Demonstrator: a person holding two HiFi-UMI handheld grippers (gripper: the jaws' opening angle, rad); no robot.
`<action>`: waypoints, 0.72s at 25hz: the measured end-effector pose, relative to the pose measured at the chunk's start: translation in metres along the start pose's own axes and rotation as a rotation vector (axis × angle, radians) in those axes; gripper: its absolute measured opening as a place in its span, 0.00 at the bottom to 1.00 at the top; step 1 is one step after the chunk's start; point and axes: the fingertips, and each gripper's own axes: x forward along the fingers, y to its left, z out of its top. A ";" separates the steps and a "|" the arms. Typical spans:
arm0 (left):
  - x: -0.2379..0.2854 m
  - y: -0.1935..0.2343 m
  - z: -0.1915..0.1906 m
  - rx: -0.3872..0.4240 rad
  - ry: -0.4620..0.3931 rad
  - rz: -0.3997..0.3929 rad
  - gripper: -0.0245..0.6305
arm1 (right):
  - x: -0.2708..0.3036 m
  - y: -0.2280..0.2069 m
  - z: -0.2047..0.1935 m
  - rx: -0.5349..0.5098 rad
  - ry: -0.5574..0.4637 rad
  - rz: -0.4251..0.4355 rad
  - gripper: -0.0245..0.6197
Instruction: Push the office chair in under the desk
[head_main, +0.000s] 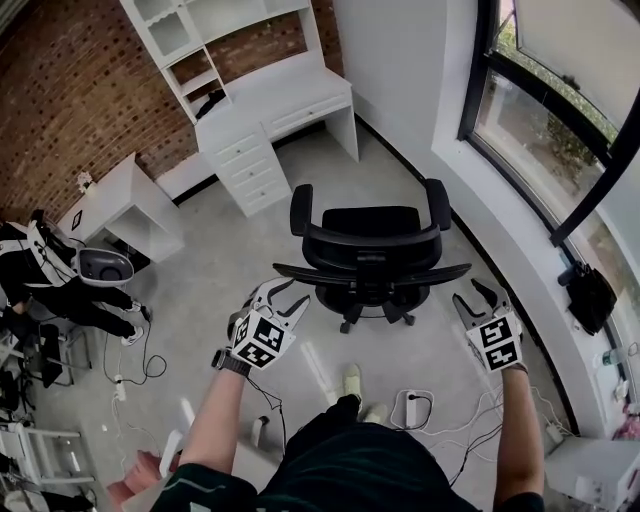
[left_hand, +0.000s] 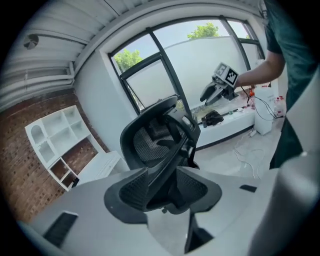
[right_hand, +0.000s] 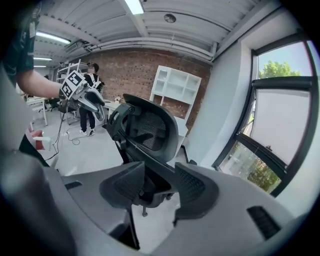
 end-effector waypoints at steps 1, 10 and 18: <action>0.006 0.004 -0.004 0.018 0.019 -0.001 0.31 | 0.006 0.000 -0.003 -0.014 0.020 0.010 0.32; 0.049 0.028 -0.040 0.186 0.147 -0.095 0.35 | 0.052 -0.008 -0.022 -0.183 0.208 0.031 0.45; 0.073 0.028 -0.055 0.211 0.192 -0.190 0.38 | 0.088 -0.016 -0.046 -0.311 0.342 0.085 0.46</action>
